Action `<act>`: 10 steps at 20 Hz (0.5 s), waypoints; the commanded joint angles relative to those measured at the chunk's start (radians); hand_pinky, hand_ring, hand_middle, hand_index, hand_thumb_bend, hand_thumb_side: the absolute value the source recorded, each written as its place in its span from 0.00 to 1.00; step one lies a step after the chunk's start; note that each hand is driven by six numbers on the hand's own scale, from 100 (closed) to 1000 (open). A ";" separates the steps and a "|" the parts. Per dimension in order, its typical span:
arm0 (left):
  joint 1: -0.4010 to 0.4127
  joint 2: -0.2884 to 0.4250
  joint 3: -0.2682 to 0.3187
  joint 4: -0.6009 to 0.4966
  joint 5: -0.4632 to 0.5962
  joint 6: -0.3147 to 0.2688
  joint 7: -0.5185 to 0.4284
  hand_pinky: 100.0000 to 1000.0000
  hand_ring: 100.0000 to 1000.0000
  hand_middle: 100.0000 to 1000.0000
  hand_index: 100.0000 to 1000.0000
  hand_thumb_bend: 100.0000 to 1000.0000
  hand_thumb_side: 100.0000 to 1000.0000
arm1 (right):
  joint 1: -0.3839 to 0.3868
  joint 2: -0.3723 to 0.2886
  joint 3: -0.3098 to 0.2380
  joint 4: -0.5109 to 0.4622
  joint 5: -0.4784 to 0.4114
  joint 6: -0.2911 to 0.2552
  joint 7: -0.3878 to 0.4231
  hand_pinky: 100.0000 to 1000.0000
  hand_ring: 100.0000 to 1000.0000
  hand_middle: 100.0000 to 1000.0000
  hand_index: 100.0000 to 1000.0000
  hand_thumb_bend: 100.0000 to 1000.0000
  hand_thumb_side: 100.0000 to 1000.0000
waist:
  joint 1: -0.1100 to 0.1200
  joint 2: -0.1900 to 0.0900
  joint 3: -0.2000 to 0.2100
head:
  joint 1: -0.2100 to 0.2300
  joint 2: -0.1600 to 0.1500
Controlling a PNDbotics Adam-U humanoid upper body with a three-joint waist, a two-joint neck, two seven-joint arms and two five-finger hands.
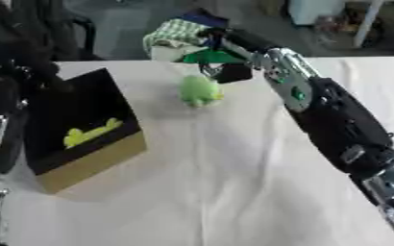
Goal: Pick up objects on the table and place them in the box.
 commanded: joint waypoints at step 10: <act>-0.012 0.012 0.009 -0.003 0.004 -0.008 -0.006 0.57 0.51 0.54 0.79 0.14 0.55 | -0.029 0.025 -0.008 0.078 0.189 -0.009 -0.033 0.85 0.78 0.98 1.00 0.00 0.67 | 0.009 0.000 0.008 | -0.004 -0.012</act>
